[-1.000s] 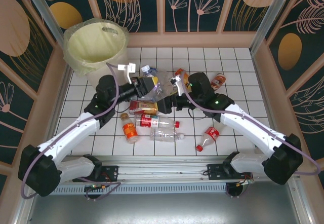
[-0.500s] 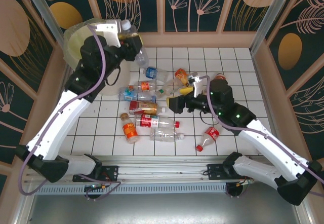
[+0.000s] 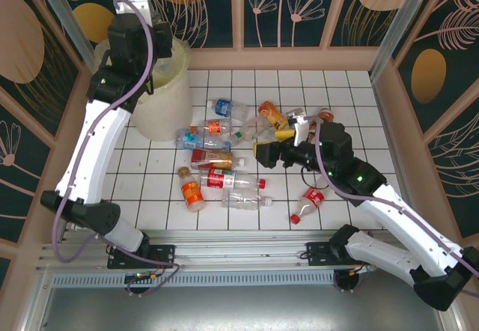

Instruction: Put the plastic bottles in the bin

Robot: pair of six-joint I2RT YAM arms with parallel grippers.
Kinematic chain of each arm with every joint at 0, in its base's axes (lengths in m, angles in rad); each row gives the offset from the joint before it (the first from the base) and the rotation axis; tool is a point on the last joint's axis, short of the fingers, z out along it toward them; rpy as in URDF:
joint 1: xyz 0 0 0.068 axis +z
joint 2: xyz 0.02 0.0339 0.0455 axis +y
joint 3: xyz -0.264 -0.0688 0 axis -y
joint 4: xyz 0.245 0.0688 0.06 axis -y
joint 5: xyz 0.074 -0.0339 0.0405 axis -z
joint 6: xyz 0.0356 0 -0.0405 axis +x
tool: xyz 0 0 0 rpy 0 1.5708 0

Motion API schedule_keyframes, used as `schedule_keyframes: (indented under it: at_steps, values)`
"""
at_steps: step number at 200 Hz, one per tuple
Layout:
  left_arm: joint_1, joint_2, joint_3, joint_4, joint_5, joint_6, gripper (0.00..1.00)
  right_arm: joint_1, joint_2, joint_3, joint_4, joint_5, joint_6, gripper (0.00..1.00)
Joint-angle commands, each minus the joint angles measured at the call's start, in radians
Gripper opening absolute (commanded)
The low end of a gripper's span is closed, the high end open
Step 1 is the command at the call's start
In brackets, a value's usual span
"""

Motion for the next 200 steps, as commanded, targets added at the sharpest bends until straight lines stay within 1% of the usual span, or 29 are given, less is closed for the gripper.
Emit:
schedule_keyframes:
  at_steps: [1,12,29,57,94,124,176,200]
  values:
    - [0.043,0.078,0.083,-0.079,-0.049,0.067,0.44,0.005,-0.022,-0.010,-0.009,0.023,0.002,0.99]
    - [0.070,0.106,0.116,-0.090,-0.034,0.068,0.44,0.004,-0.021,-0.011,-0.015,0.026,0.000,0.99]
    - [0.107,0.199,0.186,-0.128,-0.001,0.070,0.44,0.005,-0.022,-0.012,-0.018,0.028,-0.001,0.99]
    - [0.139,0.320,0.297,-0.220,0.040,0.064,0.44,0.005,-0.024,-0.016,-0.027,0.032,0.000,0.99]
    - [0.183,0.392,0.289,-0.244,0.076,0.034,0.44,0.005,-0.041,-0.037,-0.030,0.046,0.011,0.99]
    - [0.219,0.447,0.285,-0.275,0.132,0.002,0.44,0.004,-0.050,-0.060,-0.030,0.048,0.023,0.99]
    - [0.229,0.518,0.262,-0.323,0.188,0.004,0.45,0.004,-0.047,-0.078,-0.027,0.063,0.030,0.99]
    - [0.232,0.532,0.220,-0.323,0.211,0.000,0.47,0.004,-0.048,-0.085,-0.032,0.070,0.034,0.99]
